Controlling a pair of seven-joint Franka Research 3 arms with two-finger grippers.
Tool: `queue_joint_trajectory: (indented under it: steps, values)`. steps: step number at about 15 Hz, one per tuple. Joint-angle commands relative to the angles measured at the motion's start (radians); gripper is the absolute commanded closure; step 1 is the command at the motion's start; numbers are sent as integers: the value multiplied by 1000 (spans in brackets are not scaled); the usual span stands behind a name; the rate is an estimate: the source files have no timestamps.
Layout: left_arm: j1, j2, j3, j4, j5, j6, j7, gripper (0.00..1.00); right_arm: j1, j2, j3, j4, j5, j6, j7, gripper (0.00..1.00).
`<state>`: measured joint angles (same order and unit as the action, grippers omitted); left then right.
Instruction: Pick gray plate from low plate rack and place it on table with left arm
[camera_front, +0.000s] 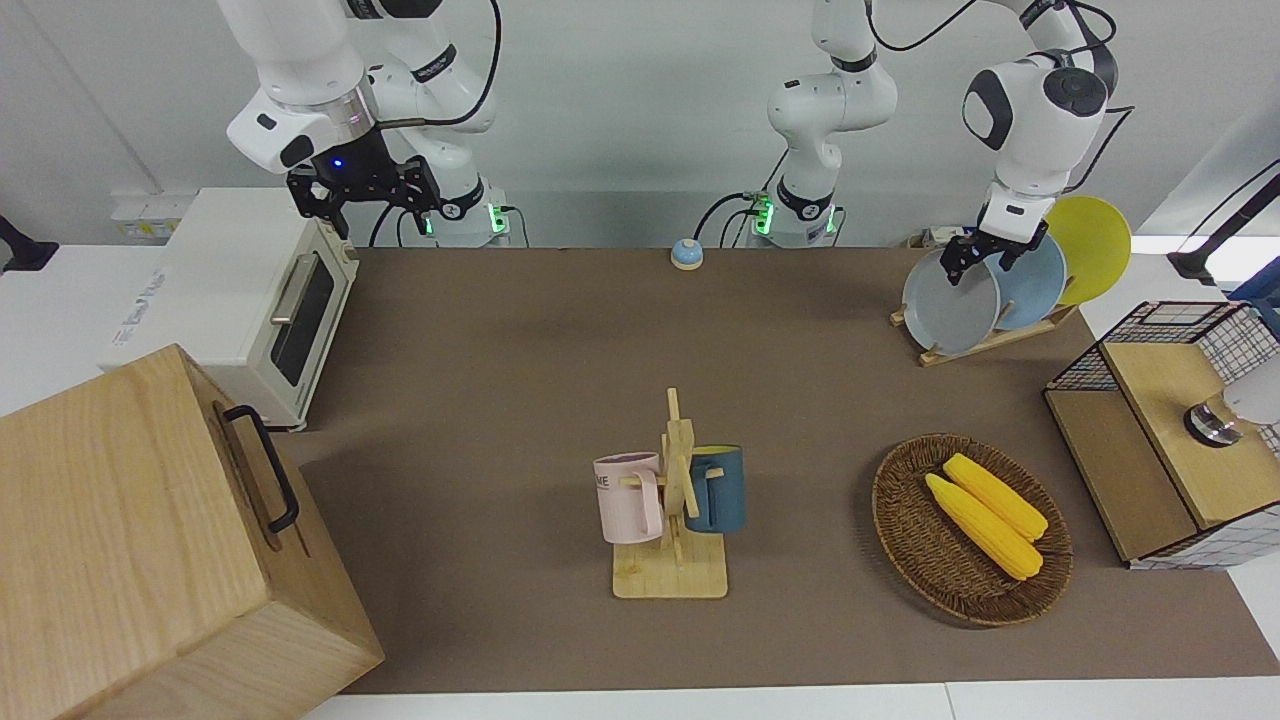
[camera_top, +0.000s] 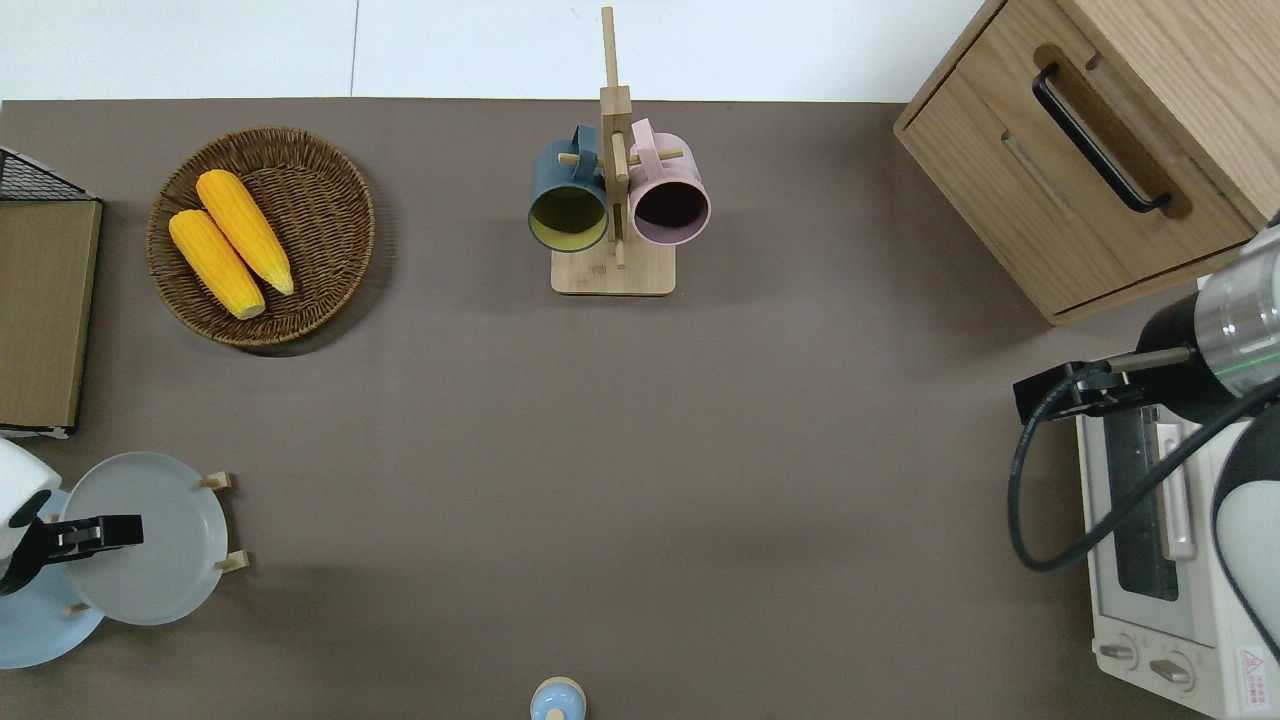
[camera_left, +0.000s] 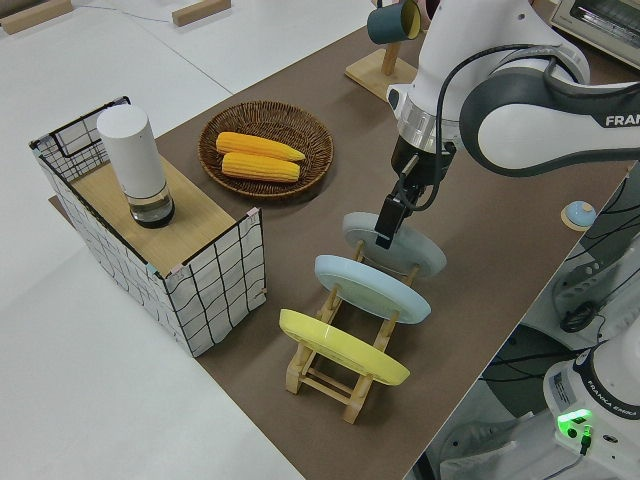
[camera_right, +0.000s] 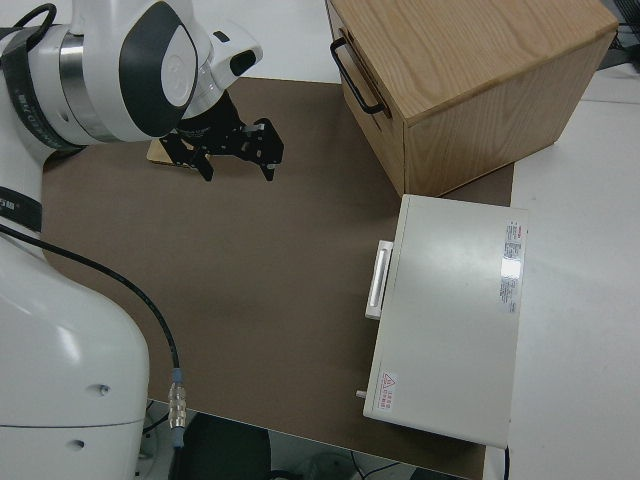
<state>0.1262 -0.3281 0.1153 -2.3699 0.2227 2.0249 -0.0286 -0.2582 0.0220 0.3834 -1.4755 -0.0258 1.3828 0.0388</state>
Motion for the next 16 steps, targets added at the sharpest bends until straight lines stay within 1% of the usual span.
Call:
queue_joint_trajectory:
  steps: [1,2,4,6,8,9,11,14,16]
  values:
    - [12,0,-5,-23,21,34,-11,388,-24,-2,22,7,-6,-11,12,17]
    - [12,1,-3,-22,21,34,-11,516,-24,-2,20,7,-6,-11,12,17]
    - [12,1,-5,-20,21,34,-11,728,-24,-2,22,6,-6,-11,12,17]
    - [12,1,-5,-15,21,34,-11,870,-24,-2,22,6,-6,-11,12,17]
    - [12,1,-5,-8,27,32,-10,927,-24,-4,22,6,-6,-11,12,17]
    - [10,1,-6,-8,53,29,-11,938,-24,-2,22,7,-6,-11,12,17]
    - [9,0,-8,-2,76,25,-22,936,-24,-2,22,7,-6,-11,12,17]
    - [7,0,-8,20,73,11,-25,936,-24,-4,22,7,-6,-11,12,17]
    - [0,0,-9,55,58,-27,-27,936,-24,-2,22,6,-6,-11,12,17]
